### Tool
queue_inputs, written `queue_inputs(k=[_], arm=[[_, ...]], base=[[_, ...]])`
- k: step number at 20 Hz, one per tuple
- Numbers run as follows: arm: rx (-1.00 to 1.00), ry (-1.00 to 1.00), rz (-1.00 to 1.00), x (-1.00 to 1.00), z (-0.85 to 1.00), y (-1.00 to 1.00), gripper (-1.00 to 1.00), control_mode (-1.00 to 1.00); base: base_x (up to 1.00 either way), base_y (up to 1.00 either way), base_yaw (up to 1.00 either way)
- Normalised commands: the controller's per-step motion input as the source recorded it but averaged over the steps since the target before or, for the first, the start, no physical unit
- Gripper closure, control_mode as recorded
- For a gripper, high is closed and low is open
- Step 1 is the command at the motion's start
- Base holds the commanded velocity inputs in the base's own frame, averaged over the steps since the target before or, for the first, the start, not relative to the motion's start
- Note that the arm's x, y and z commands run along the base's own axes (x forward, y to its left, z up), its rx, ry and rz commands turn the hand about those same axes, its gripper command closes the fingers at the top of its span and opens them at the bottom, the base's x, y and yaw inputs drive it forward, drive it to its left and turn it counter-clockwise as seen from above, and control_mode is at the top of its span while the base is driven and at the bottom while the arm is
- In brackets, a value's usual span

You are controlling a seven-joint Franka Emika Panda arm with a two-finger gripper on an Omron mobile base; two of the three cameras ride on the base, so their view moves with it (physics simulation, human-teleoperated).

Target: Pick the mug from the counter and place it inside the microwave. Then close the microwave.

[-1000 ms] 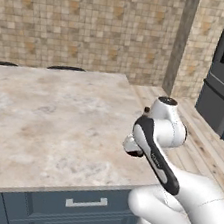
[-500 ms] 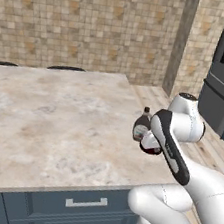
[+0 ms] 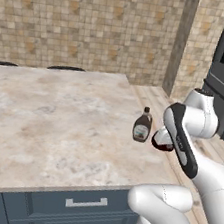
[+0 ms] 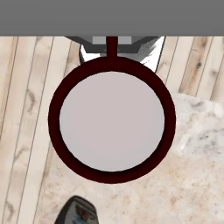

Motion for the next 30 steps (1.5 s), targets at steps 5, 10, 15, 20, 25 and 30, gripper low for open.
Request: queue_inputs(k=[5,10,15,20,25,30], arm=[[0.00,-0.01,-0.02,-0.14,0.00,-0.09,1.00,-1.00],[0.00,0.00,0.00,0.00,0.00,0.00,1.00,-1.00],[0.00,0.00,0.00,0.00,0.00,0.00,1.00,-1.00],[0.00,0.00,0.00,0.00,0.00,0.00,1.00,1.00],[0.00,0.00,0.00,0.00,0.00,0.00,1.00,1.00],[0.00,0.00,0.00,0.00,0.00,0.00,1.00,1.00]], base=[[0.00,0.00,0.00],[0.00,0.00,0.00],[0.00,0.00,0.00],[-0.25,-0.01,-0.01],[-0.53,-0.27,-0.12],[-0.40,-0.52,-0.35]])
